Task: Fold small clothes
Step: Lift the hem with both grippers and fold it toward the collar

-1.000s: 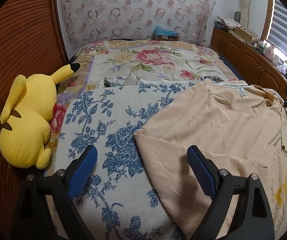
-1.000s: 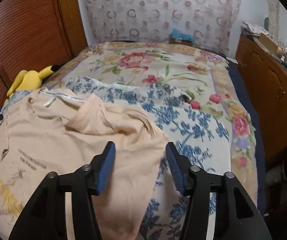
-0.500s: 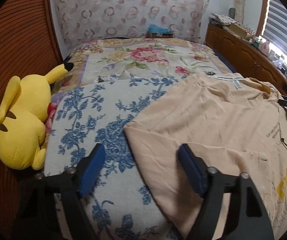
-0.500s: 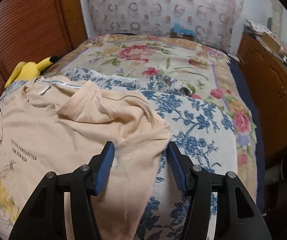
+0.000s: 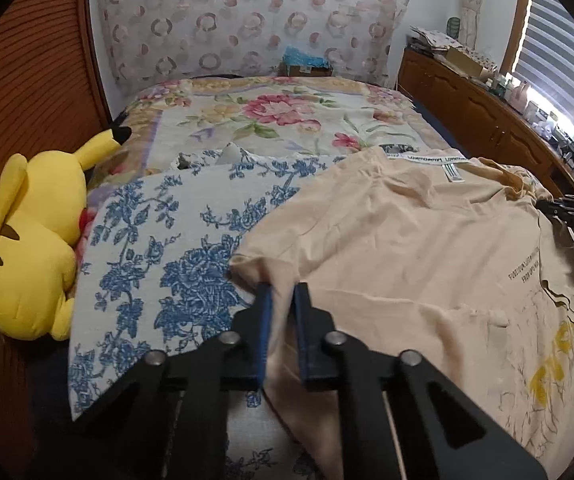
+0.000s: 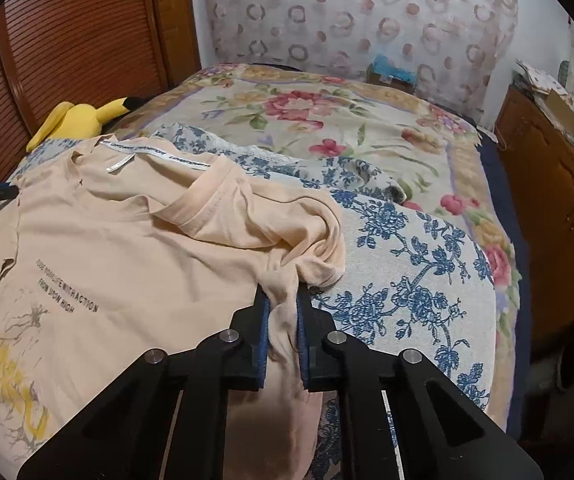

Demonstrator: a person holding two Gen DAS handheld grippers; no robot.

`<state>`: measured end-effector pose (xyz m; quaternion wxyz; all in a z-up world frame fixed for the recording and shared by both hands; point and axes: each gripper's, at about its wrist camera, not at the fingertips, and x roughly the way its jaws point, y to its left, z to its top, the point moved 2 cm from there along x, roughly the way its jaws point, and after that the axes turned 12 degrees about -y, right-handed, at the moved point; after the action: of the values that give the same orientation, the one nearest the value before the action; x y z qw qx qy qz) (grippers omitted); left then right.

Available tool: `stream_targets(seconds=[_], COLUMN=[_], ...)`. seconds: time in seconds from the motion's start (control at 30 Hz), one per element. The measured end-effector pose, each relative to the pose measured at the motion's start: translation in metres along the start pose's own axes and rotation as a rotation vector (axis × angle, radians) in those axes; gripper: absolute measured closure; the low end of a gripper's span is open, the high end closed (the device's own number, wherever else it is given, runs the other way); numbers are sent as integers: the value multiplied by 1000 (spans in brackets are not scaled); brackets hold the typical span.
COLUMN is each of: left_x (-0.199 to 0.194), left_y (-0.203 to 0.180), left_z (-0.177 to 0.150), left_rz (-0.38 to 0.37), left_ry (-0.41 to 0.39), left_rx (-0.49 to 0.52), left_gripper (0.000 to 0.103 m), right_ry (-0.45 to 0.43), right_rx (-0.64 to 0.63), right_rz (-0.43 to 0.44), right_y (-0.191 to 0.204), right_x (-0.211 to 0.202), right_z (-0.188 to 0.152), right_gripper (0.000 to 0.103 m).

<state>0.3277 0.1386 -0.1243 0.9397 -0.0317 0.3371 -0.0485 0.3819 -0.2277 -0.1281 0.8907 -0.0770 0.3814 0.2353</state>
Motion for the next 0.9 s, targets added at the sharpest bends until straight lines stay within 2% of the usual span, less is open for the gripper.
stream_targets(seconds=[0.13,0.3,0.63,0.9], left_x=[-17,-34,-87,-133], left_y=[-6,-17,-44,-67], left_z=[6,11,18,-15], left_rz=[-1,-21,-83,-131], left_ry=[-61,-93,-177,-212], left_rx=[-3,15,46,45], left_gripper=[101,103,103,103], right_ry=[-50,-110,-163,-168], right_rx=[-6,-9,-17,-21], right_rz=[-30,-14,42,70], right_y=[3,12,33,61], right_x=[-10,-26,-66,-112], right_z=[2,10,18,-7], right_gripper=[96,97,97,97])
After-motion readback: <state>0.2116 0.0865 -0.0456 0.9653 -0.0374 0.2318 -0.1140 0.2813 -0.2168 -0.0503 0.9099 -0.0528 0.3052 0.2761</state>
